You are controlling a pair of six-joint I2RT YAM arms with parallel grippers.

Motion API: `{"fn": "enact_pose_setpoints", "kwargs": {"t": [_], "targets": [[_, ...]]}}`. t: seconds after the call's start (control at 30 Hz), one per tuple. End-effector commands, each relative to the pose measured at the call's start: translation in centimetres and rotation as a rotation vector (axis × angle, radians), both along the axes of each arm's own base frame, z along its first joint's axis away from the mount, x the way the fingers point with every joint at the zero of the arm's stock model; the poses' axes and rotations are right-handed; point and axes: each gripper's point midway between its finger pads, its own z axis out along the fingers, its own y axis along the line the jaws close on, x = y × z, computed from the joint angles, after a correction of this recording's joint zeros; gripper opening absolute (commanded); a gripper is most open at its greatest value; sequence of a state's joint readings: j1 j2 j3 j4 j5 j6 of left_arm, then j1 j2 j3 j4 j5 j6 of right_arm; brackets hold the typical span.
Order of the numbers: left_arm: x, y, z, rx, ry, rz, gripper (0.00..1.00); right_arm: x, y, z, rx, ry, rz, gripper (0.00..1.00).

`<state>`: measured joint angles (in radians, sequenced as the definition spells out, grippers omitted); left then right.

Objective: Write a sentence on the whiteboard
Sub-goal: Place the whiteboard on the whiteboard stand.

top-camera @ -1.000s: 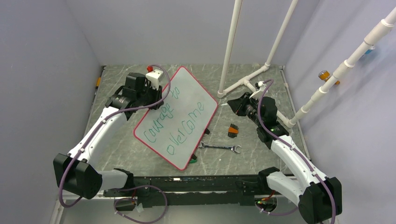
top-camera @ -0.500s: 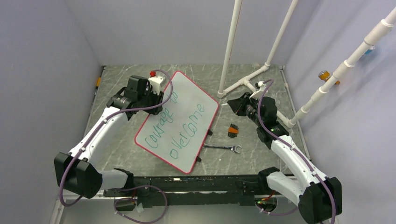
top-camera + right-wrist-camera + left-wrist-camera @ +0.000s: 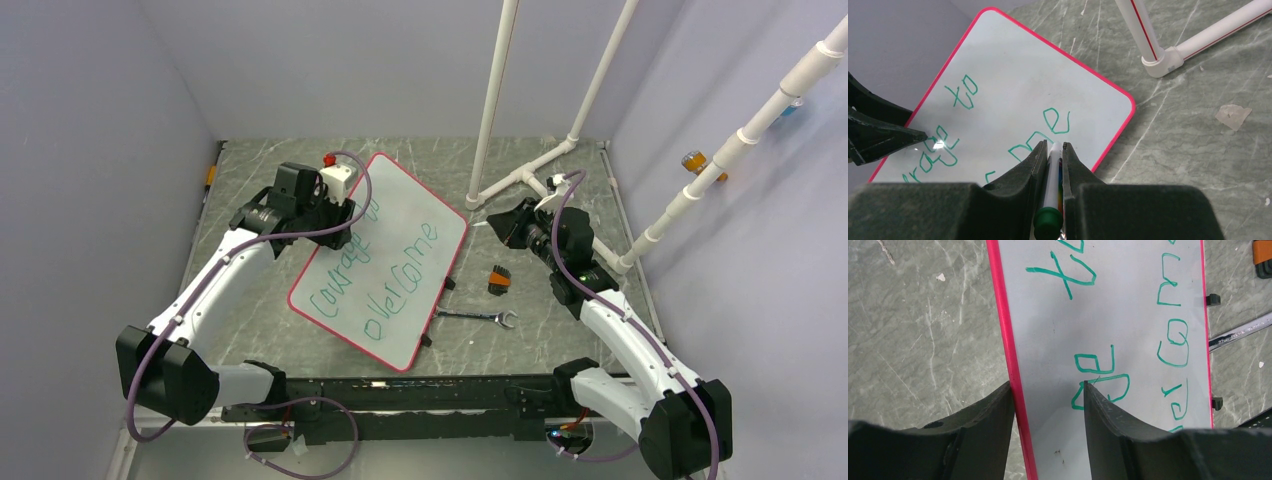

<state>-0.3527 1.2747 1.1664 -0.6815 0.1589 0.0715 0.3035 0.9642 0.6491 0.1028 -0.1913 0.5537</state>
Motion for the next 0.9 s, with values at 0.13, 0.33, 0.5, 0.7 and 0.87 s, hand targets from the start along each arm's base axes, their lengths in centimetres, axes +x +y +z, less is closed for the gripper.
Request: {"fn": "enact_pose_setpoints", "kwargs": {"t": [0.13,0.33,0.5,0.7,0.87], "targets": [[0.5,-0.9,2.4,-0.026,-0.041,-0.031,0.58,0.1,-0.2,1.3,0.010,-0.043,-0.009,0.00],[0.4,-0.8,3.4,-0.033,-0.064,-0.032,0.62,0.1,-0.2,1.4,0.008,-0.046,-0.009,0.00],[0.4,-0.7,4.0,-0.033,-0.083,-0.029,0.63,0.1,-0.3,1.4,0.007,-0.044,-0.011,0.00],[0.3,-0.6,5.5,-0.038,-0.115,-0.031,0.64,0.0,-0.3,1.8,0.006,-0.049,-0.013,0.00],[-0.1,-0.4,6.6,-0.017,-0.137,-0.031,0.65,0.0,-0.5,1.8,0.002,-0.047,-0.018,0.00]]}}
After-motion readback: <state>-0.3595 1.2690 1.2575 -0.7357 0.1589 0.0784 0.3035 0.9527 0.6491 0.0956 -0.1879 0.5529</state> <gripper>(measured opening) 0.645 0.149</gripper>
